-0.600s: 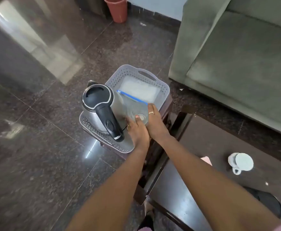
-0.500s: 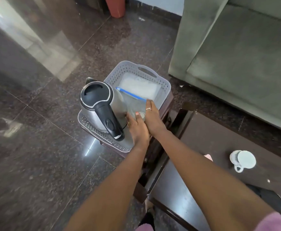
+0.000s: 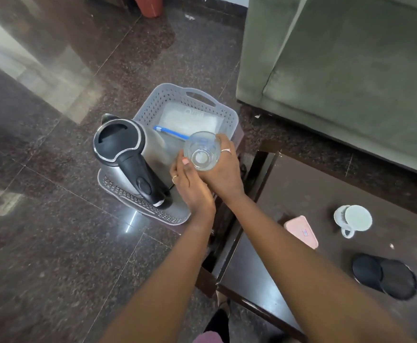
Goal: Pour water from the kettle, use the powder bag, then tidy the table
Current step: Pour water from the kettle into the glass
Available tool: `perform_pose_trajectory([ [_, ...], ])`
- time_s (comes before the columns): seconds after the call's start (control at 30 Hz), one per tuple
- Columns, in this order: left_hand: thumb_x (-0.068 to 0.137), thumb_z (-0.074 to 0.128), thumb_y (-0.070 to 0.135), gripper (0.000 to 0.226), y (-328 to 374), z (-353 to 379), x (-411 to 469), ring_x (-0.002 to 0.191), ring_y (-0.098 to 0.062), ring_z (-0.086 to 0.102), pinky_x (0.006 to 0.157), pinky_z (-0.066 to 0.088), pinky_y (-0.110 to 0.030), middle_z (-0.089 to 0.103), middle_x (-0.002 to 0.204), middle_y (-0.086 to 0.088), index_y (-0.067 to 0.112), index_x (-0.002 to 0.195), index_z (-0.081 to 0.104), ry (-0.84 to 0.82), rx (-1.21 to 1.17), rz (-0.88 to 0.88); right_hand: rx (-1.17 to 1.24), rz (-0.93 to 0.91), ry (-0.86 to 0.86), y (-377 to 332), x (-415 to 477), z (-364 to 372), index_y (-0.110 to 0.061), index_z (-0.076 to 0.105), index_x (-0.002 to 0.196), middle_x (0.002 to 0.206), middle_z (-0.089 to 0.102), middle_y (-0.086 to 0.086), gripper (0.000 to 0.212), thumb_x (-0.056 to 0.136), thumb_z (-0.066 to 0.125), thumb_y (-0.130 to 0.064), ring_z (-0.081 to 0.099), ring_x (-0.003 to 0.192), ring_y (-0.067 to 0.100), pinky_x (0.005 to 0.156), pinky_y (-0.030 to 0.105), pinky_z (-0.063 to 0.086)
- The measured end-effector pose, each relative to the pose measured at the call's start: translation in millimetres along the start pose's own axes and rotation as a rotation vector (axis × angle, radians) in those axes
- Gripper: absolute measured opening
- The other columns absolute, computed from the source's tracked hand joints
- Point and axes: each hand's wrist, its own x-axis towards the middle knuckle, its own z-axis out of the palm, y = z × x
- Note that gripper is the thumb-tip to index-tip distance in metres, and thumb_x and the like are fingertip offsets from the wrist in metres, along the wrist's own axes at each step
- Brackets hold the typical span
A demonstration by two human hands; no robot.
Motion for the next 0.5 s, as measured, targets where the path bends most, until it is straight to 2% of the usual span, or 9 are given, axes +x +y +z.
perform_pose_trajectory([
  [0.1, 0.094, 0.031, 0.040, 0.049, 9, 13, -28, 0.122, -0.007, 0.045, 0.105, 0.035, -0.025, 0.038, 0.134, -0.009, 0.015, 0.133, 0.047, -0.038, -0.049, 0.132, 0.054, -0.115, 0.169, -8, -17, -28, -0.025, 0.045, 0.112, 0.106, 0.048, -0.011, 0.068, 0.058, 0.076, -0.051, 0.050, 0.098, 0.003, 0.079, 0.006, 0.039],
  [0.17, 0.092, 0.029, 0.044, 0.055, 9, 21, -51, 0.118, 0.005, 0.042, 0.103, 0.032, -0.013, 0.039, 0.131, -0.008, 0.011, 0.133, 0.045, -0.087, -0.044, 0.214, 0.070, -0.156, 0.271, -7, -31, -47, -0.024, 0.047, 0.109, 0.101, 0.049, -0.014, 0.061, 0.061, 0.079, -0.044, 0.053, 0.098, 0.007, 0.083, 0.012, 0.043],
  [0.23, 0.091, 0.028, 0.043, 0.054, 4, 26, -76, 0.120, 0.002, 0.042, 0.104, 0.032, -0.015, 0.039, 0.129, 0.002, 0.013, 0.133, 0.045, -0.150, -0.033, 0.251, 0.074, -0.143, 0.324, 4, -47, -66, -0.024, 0.046, 0.109, 0.101, 0.050, -0.014, 0.062, 0.061, 0.081, -0.042, 0.056, 0.099, 0.011, 0.085, 0.016, 0.045],
  [0.3, 0.092, 0.028, 0.042, 0.049, -7, 27, -98, 0.123, -0.009, 0.042, 0.106, 0.033, -0.026, 0.039, 0.128, 0.006, 0.019, 0.132, 0.045, -0.191, -0.007, 0.251, 0.083, -0.094, 0.349, 21, -64, -82, -0.026, 0.045, 0.111, 0.105, 0.048, -0.019, 0.064, 0.060, 0.081, -0.042, 0.056, 0.101, 0.009, 0.086, 0.016, 0.045],
  [0.37, 0.092, 0.029, 0.039, 0.048, -24, 29, -119, 0.122, -0.013, 0.044, 0.104, 0.033, -0.023, 0.042, 0.127, 0.002, 0.018, 0.131, 0.047, -0.233, 0.034, 0.223, 0.080, -0.016, 0.371, 43, -81, -92, -0.027, 0.045, 0.113, 0.108, 0.048, -0.016, 0.066, 0.059, 0.083, -0.039, 0.056, 0.102, 0.006, 0.087, 0.018, 0.047],
  [0.43, 0.094, 0.031, 0.033, 0.045, -45, 29, -137, 0.118, -0.006, 0.045, 0.100, 0.034, -0.014, 0.041, 0.128, -0.002, 0.014, 0.131, 0.049, -0.275, 0.083, 0.149, 0.061, 0.065, 0.377, 66, -98, -98, -0.030, 0.044, 0.112, 0.109, 0.048, -0.012, 0.066, 0.059, 0.083, -0.038, 0.057, 0.102, 0.007, 0.087, 0.023, 0.049],
  [0.5, 0.093, 0.032, 0.030, 0.045, -66, 29, -153, 0.111, 0.008, 0.043, 0.093, 0.031, -0.001, 0.040, 0.126, 0.002, 0.014, 0.131, 0.049, -0.308, 0.143, 0.088, 0.045, 0.123, 0.377, 90, -112, -103, -0.038, 0.042, 0.108, 0.108, 0.051, -0.010, 0.062, 0.061, 0.082, -0.036, 0.057, 0.100, 0.011, 0.086, 0.029, 0.050],
])
